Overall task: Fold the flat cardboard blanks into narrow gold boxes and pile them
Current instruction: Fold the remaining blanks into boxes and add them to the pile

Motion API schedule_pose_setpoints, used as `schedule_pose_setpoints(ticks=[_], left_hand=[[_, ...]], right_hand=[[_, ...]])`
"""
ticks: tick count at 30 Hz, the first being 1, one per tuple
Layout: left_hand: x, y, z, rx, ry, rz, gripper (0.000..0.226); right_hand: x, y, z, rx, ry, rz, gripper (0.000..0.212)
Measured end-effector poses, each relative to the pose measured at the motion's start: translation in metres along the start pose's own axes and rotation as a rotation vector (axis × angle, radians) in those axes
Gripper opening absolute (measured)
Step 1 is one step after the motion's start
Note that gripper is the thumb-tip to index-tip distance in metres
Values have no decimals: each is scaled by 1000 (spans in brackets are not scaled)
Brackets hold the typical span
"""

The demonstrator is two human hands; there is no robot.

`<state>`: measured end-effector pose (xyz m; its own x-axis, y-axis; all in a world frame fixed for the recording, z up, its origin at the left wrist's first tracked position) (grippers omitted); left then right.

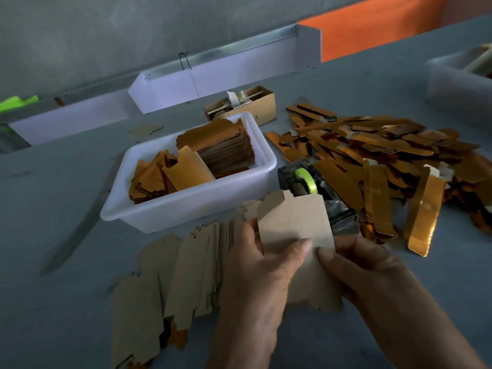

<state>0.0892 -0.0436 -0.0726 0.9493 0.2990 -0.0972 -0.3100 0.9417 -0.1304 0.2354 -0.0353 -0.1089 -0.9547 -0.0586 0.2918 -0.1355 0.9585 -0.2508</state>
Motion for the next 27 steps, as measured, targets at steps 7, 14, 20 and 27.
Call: schedule_pose_setpoints(ticks=[7,14,20,27], left_hand=[[3,0,-2,-9,-57,-42,25],[-1,-1,-3,6,-41,-29,12],[-2,-4,4,60,36,9,15],[8,-12,9,15,19,-144,18]], right_hand=[[-1,-3,-11,-85,-156,29,21],[-1,-12,-27,-245,-476,127,13],[21,-30,-47,-459,-698,154,20],[30,-29,-44,-372,-538,-62,34]])
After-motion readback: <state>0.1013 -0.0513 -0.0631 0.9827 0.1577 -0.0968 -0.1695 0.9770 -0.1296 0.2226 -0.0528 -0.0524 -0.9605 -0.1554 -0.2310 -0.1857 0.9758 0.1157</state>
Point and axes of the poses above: each hand's wrist, its own y-axis towards the middle knuckle, its own x-axis out of the palm, z = x × y, the point moved 9 cm from there along y, towards the middle knuckle, and after that the axes turned 1 degree about z, right-handed, at the moved point
